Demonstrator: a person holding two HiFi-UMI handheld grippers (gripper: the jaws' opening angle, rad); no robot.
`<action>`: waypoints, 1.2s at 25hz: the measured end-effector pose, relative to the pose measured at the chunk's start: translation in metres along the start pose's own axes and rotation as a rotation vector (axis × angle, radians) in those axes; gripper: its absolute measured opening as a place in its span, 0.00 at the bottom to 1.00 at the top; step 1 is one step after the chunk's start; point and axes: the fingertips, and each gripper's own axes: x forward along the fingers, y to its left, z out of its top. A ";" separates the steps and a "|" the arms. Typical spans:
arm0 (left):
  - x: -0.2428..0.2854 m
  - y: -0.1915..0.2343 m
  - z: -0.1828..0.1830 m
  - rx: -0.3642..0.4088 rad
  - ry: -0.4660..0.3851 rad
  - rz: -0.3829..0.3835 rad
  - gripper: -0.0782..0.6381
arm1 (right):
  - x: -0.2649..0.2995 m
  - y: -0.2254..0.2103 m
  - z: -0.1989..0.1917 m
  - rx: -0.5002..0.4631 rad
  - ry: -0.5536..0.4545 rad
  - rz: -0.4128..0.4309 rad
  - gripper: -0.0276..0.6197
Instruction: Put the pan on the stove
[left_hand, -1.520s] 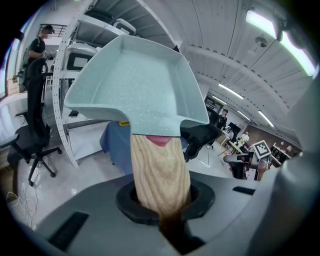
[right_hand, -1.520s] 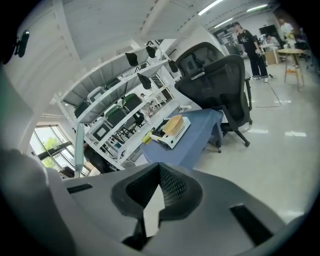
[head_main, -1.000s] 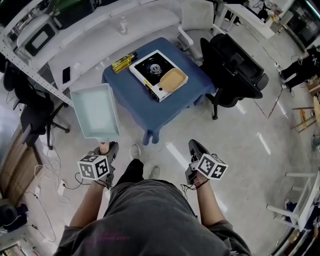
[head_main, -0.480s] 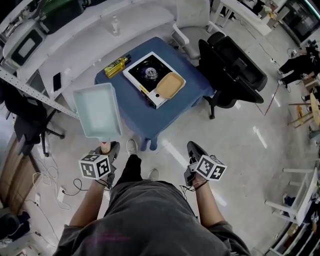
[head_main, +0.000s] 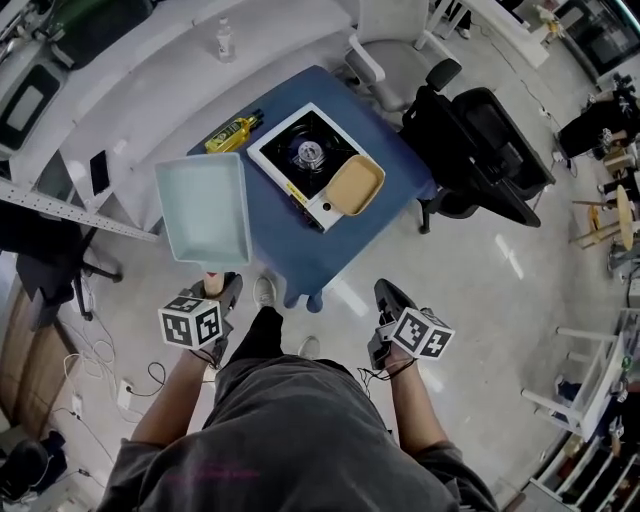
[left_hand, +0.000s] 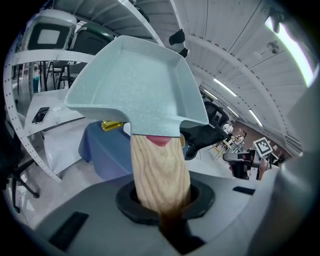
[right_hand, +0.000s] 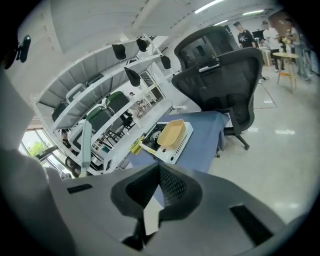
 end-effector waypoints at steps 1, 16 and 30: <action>0.003 0.007 0.008 0.002 0.004 -0.006 0.18 | 0.007 0.005 0.004 0.000 0.001 -0.005 0.05; 0.045 0.075 0.102 0.109 0.062 -0.094 0.18 | 0.077 0.053 0.053 0.017 -0.039 -0.090 0.05; 0.118 0.077 0.142 0.215 0.190 -0.160 0.18 | 0.113 0.045 0.085 0.035 -0.043 -0.129 0.05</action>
